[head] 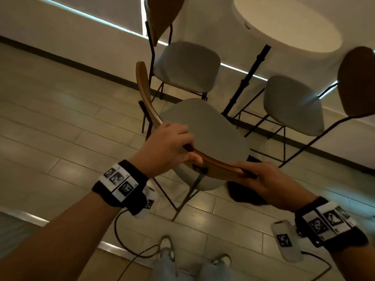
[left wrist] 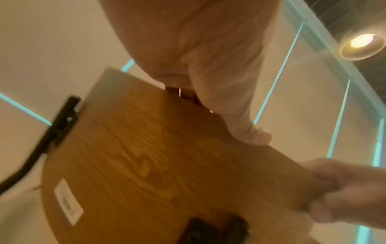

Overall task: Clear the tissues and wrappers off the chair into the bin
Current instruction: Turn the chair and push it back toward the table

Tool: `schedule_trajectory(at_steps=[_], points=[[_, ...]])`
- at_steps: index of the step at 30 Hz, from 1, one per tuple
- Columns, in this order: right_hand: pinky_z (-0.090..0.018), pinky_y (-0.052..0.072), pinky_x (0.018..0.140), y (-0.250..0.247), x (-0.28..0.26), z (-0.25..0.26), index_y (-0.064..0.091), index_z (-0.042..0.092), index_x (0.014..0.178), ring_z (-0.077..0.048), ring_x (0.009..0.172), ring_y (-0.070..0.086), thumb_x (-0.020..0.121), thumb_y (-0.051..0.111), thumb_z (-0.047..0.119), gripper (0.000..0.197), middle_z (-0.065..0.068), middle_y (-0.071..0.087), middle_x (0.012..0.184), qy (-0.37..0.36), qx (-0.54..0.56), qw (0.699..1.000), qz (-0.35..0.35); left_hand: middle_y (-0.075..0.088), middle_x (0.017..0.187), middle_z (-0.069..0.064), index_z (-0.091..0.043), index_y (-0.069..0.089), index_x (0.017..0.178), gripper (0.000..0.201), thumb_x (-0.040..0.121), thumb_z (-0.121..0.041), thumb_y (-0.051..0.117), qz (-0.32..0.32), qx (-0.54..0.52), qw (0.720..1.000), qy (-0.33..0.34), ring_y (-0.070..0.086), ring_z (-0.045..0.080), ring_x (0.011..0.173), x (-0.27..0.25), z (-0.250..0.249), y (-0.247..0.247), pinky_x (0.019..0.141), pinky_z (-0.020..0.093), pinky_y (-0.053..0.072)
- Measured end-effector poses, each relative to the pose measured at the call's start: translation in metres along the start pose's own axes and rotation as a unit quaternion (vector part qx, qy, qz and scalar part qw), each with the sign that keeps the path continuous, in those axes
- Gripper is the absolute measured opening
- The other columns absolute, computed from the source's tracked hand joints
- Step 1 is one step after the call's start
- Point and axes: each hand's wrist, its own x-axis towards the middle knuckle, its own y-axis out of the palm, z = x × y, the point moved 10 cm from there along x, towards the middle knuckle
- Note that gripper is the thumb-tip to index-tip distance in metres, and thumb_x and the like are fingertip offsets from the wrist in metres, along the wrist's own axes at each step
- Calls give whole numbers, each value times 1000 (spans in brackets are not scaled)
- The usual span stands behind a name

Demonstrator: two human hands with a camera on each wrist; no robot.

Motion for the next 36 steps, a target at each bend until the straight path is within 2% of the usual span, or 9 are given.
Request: schedule_trajectory(at_steps=[3,7,9,13,16,19,23,29,36], points=[[-25,53,89,-20,-27,-29,58,52,126,0,99,60,102,51,28,35,20,67,111,55,-60,994,-75,57,95,-13,-29,62,91,43,88,-71,54,-19,-5,1000,-4,50,7,90,16,-44,28,92,31,42],[-42,28,121,-18,-45,-27,59,39,130,-2,108,48,99,44,51,37,20,61,114,81,-181,969,-149,61,93,-8,-27,65,94,45,96,-66,43,-12,-13,1000,3,53,11,86,32,-108,62,85,32,45],[-43,28,121,-13,-50,-31,59,37,125,-7,107,51,102,38,50,34,19,59,110,97,-203,960,-167,65,102,-9,-28,67,107,46,100,-63,38,41,-33,998,40,56,9,95,36,-124,72,91,31,45],[-39,39,104,-21,-71,-46,61,36,108,-3,90,44,104,35,42,27,23,52,95,92,-185,953,-223,67,117,-17,-38,66,117,62,94,-78,25,80,53,995,3,54,10,120,26,-58,48,113,39,35],[-40,39,103,-25,-80,-47,64,34,108,-5,90,43,104,42,39,23,23,54,95,86,-198,945,-247,66,101,-19,-39,68,103,66,92,-81,19,69,89,994,6,55,9,106,17,-27,33,108,35,32],[-48,36,112,-28,-90,-57,66,34,109,-14,101,54,104,46,37,21,17,64,101,108,-204,938,-260,65,92,-18,-37,68,96,62,95,-77,21,65,95,993,4,54,8,91,20,-40,38,97,35,38],[-49,2,129,-32,-98,-89,59,37,122,-25,143,40,101,32,62,43,5,58,136,210,-202,932,-217,66,91,-18,-36,69,96,58,97,-75,27,71,90,993,7,55,9,90,35,-68,57,93,37,41],[-63,-2,126,-57,-83,-122,46,32,147,-32,158,14,87,18,89,87,-7,34,163,276,-222,910,-213,50,155,0,-29,51,147,97,81,-94,24,76,97,990,-69,33,23,152,70,-71,65,124,50,21],[-65,-4,125,-84,-59,-146,41,33,150,-33,158,11,83,14,92,93,-8,27,167,263,-214,912,-232,36,166,6,-25,55,146,114,69,-103,26,59,121,986,-95,22,30,157,118,-58,64,127,60,6]])
